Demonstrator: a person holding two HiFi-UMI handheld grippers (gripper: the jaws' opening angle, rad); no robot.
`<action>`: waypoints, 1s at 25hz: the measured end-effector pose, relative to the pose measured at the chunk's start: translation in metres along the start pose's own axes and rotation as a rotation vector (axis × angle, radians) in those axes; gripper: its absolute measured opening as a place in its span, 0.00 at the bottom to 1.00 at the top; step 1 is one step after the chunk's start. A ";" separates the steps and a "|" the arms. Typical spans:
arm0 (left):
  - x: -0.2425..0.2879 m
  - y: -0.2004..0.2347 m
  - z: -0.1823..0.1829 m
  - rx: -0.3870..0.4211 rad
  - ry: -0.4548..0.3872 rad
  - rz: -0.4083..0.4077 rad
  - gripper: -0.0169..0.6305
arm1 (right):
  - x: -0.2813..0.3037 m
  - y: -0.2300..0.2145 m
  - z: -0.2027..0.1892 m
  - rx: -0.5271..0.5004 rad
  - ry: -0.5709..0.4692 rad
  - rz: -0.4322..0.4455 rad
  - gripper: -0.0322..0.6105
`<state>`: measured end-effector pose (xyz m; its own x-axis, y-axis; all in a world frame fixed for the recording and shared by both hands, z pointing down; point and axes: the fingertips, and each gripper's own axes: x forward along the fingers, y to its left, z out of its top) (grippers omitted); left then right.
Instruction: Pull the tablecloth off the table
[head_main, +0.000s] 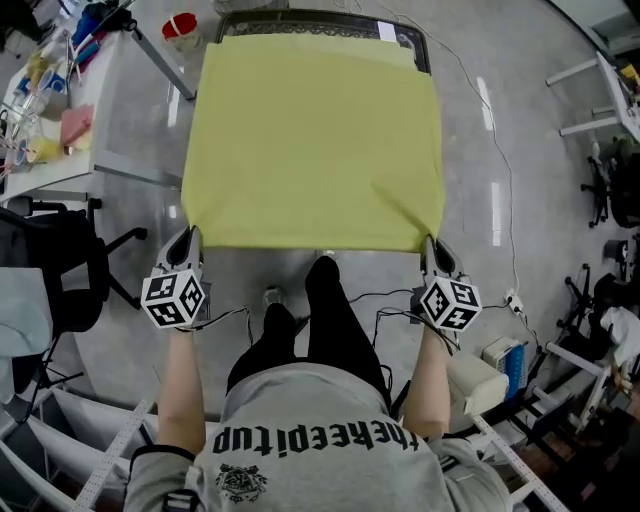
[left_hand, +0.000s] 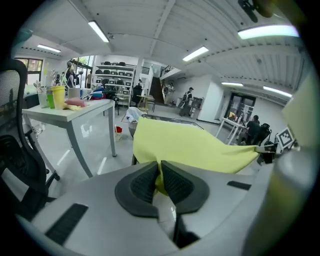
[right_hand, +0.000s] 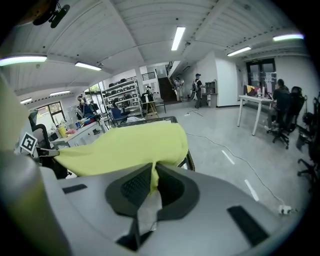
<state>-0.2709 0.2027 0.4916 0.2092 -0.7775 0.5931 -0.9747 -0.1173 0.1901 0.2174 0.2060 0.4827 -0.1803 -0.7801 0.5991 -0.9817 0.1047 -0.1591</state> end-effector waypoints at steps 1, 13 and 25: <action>-0.005 -0.001 0.002 0.010 -0.009 -0.007 0.07 | -0.005 0.002 0.000 0.004 -0.010 -0.001 0.09; -0.029 0.003 0.053 0.117 -0.136 -0.095 0.07 | -0.040 0.026 0.041 -0.014 -0.163 -0.035 0.09; 0.026 -0.010 0.152 0.104 -0.248 -0.067 0.07 | 0.015 0.005 0.132 -0.034 -0.249 0.001 0.09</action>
<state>-0.2677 0.0901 0.3864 0.2609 -0.8918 0.3697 -0.9647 -0.2268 0.1337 0.2177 0.1136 0.3876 -0.1651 -0.9076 0.3860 -0.9837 0.1234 -0.1305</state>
